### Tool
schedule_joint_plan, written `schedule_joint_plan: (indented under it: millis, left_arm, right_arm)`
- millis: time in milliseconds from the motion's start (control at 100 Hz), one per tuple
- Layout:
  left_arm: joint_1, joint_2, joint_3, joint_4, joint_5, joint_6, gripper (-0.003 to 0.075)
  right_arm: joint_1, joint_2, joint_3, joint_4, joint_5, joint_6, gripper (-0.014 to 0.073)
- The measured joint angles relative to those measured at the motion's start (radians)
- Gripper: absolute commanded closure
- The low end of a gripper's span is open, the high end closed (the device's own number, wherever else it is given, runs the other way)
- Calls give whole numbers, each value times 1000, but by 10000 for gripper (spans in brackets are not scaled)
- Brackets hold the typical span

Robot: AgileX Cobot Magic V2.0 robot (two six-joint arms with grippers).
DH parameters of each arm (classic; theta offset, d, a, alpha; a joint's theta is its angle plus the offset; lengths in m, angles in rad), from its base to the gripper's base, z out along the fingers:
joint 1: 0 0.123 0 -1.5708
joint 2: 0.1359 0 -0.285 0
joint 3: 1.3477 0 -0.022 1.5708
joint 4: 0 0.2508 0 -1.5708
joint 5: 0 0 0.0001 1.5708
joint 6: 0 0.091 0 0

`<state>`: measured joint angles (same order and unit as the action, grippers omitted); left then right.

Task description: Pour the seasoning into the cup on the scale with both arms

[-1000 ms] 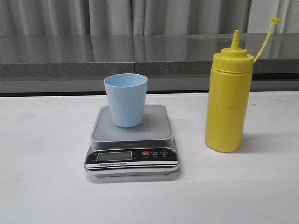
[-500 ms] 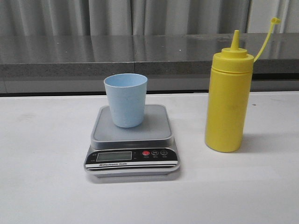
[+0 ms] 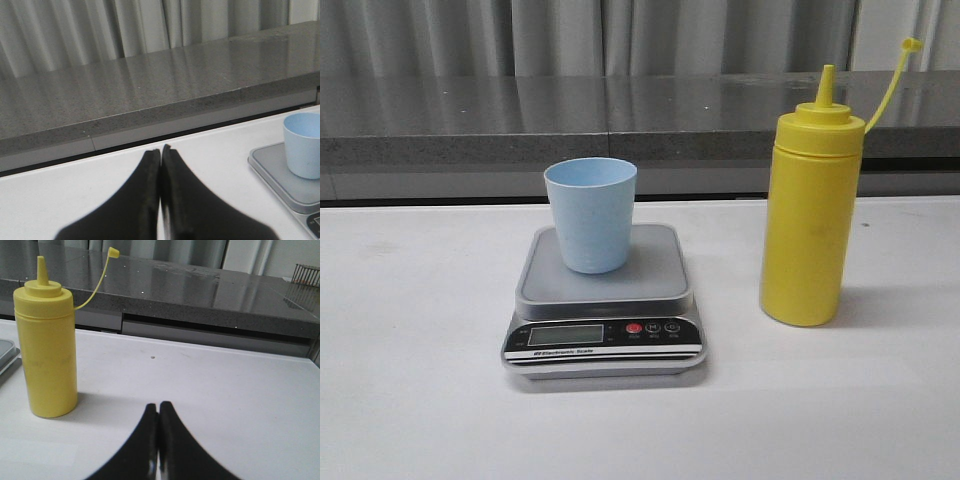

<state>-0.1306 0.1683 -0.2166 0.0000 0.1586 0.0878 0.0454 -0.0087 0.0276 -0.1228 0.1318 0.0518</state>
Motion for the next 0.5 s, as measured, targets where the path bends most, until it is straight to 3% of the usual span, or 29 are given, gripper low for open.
schedule_joint_plan:
  millis: [270, 500]
  left_arm:
    - [115, -170, 145, -10, -20, 0, 738]
    - [124, -174, 218, -19, -95, -5, 738]
  right_arm:
    - [0, 0, 0, 0, 0, 0, 660]
    - [0, -2, 0, 0, -1, 0, 660]
